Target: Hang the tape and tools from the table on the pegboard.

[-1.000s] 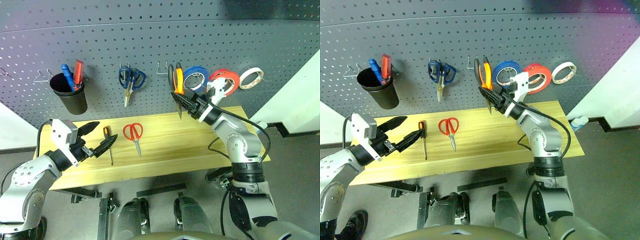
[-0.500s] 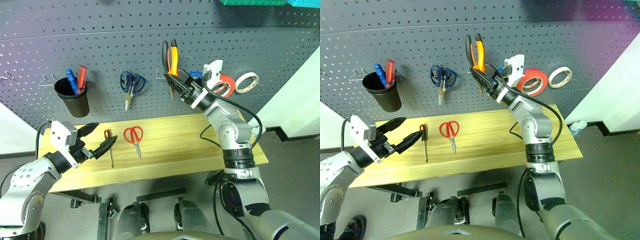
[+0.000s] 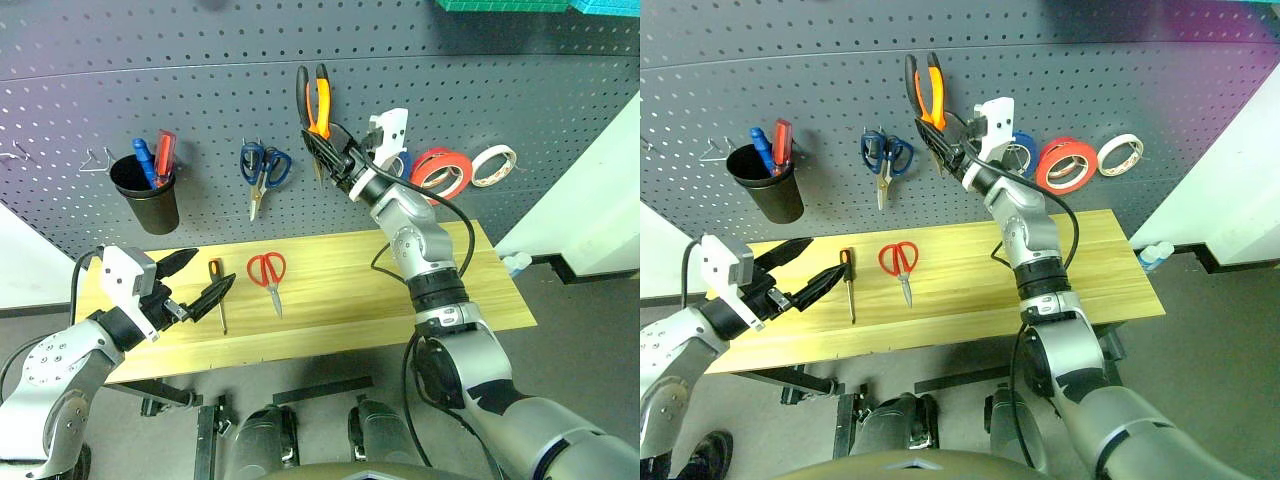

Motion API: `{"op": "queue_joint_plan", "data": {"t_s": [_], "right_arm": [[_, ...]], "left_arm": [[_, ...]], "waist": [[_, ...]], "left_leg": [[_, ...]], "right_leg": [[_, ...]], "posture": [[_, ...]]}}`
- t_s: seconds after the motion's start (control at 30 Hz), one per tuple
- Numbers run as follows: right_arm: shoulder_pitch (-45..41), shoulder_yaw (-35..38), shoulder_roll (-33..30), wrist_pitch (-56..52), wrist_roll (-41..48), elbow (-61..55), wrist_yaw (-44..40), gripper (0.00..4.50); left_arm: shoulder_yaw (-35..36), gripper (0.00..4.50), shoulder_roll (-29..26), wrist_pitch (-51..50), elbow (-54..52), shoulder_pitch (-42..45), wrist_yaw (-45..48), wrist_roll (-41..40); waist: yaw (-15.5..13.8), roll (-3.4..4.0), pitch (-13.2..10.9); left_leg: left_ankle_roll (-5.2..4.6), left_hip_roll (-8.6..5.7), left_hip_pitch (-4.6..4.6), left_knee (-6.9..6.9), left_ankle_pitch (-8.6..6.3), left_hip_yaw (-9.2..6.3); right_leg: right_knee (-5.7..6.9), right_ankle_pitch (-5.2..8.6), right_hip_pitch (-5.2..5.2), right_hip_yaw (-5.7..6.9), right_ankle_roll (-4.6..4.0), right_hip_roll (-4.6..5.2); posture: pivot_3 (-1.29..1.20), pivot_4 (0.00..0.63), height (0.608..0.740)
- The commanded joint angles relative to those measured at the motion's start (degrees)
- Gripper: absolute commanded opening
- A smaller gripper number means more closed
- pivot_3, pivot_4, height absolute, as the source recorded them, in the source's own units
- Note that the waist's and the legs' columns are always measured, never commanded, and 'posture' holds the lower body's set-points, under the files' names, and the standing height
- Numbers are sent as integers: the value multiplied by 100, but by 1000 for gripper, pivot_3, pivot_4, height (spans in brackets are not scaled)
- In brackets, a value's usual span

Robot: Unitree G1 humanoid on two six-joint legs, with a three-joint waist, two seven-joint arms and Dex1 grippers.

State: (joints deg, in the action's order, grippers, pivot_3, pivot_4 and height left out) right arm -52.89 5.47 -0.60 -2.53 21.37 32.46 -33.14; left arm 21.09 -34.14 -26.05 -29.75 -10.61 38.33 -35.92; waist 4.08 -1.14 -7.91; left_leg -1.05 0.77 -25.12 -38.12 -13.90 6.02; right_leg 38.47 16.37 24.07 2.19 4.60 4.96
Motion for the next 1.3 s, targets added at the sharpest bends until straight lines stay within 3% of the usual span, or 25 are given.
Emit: {"op": "queue_joint_plan", "data": {"t_s": [0.03,0.7,1.3], "right_arm": [[-445,175,8,487,-56,264,134,2069],[-1253,447,431,1880,-234,1433,682,2069],[-1647,473,651,3035,-649,2556,1406,2069]], "left_arm": [[79,4500,13,13,-235,-77,-26,-133],[442,4500,-447,-321,-420,-536,614,-943],[719,4500,-526,-262,-534,-667,553,-909]], "waist": [[1,0,0],[23,5,-3],[10,8,-5]], "left_leg": [[0,0,0,0,0,0],[4,5,2,1,1,-1],[10,6,2,5,0,-3]], "right_leg": [[0,0,0,-2,0,1],[-1,-3,2,-5,-9,3],[-6,-5,3,-6,-17,5]], "posture": [[-43,75,740],[-37,88,740],[1,97,740]]}}
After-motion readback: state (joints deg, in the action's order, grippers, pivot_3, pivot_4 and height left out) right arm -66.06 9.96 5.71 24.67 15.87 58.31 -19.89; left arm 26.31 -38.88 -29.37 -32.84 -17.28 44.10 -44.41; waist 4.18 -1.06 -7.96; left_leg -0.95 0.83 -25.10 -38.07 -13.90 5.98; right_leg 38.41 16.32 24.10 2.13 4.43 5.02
